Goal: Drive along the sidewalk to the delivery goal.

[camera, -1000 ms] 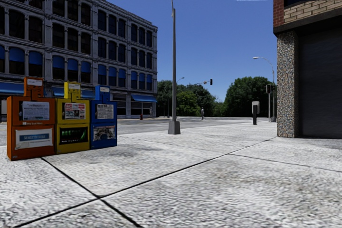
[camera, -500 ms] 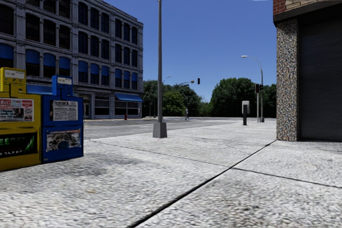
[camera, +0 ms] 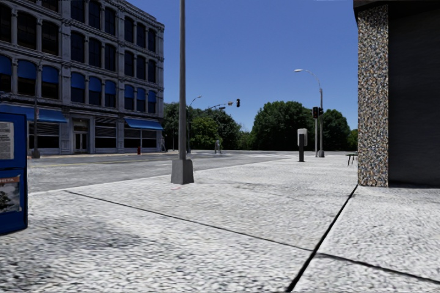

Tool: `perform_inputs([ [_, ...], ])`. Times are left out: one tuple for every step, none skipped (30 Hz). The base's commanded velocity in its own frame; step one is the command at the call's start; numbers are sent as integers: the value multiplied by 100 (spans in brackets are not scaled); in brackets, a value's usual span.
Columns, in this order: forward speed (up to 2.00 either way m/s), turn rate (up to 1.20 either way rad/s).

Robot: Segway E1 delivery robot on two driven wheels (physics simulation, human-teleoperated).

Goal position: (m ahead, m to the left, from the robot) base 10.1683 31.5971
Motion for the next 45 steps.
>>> perform_inputs([
  [200, -28],
  [200, -28],
  [200, -28],
  [200, -28],
  [200, -28],
  [200, -28],
  [200, -28],
  [200, -28],
  [200, -28],
  [200, -28],
  [200, -28],
  [200, -28],
  [200, -28],
  [200, -28],
  [200, -28],
  [200, -28],
  [200, -28],
  [200, -28],
  [200, -28],
  [200, -28],
  [200, -28],
  [200, -28],
  [200, -28],
  [200, -28],
  [200, -28],
  [200, -28],
  [200, -28],
  [200, -28],
  [200, -28],
  [200, -28],
  [200, -28],
  [200, -28],
  [200, -28],
  [200, -28],
  [200, -28],
  [200, -30],
  [200, -31],
  [200, -31],
  [200, -31],
  [200, -31],
  [200, -31],
  [200, -31],
  [200, -31],
  [200, -31],
  [200, -31],
])
